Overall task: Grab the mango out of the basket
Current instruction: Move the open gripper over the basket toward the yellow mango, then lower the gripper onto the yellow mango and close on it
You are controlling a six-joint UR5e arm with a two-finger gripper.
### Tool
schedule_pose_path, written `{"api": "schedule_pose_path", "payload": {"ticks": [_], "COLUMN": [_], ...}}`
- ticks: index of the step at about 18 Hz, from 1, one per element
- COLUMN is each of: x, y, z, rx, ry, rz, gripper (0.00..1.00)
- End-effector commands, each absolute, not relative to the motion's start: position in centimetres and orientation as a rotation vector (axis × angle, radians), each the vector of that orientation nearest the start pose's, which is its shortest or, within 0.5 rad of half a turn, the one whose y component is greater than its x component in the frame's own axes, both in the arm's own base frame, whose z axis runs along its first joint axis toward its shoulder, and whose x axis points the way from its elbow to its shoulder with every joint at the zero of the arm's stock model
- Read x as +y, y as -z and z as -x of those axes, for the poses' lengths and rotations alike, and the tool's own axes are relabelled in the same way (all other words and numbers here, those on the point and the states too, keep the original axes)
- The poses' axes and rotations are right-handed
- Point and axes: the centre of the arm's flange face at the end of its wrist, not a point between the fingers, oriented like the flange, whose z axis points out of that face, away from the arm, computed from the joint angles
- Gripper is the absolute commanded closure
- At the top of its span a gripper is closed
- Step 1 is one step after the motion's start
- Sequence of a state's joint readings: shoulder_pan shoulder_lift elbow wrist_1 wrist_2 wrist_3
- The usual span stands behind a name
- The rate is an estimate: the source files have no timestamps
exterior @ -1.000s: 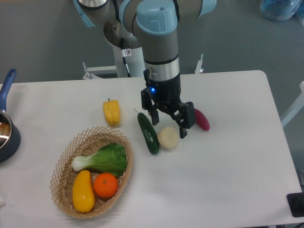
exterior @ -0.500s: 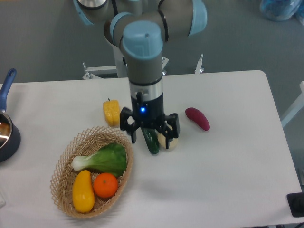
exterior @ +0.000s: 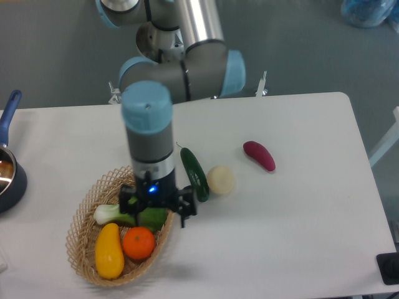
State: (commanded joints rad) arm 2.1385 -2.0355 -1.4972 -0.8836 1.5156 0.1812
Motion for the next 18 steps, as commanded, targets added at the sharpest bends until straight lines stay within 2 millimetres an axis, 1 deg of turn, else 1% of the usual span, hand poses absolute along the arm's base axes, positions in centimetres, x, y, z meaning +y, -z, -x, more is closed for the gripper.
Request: {"api": "schedule_pose_path", "payload": {"ticks": [2,3,4,5,8,10,14,18], "x": [65.7,66.6,67.4,68.0,68.9,69.3,70.0,70.5], "y": [-31.7,-31.2,-30.5,-29.3,-26.8,-25.6,-24.4,-23.9], "z": [23.1,22.5,21.9,21.2,19.9,19.2,19.6,19.8], "rx": [-0.500,-0.483,-0.467,-0.451,-0.407,-0.396,-0.388,-0.356], "ry": [-0.064,-0.059,-0.055,-0.048,-0.027,-0.017,-0.022,-0.027], "rz": [2.809,2.814,2.823,2.841,2.881,2.898,2.891,2.894], "gripper": [0.00,0.00,0.00,0.00,0.00,0.00,0.00,0.00]}}
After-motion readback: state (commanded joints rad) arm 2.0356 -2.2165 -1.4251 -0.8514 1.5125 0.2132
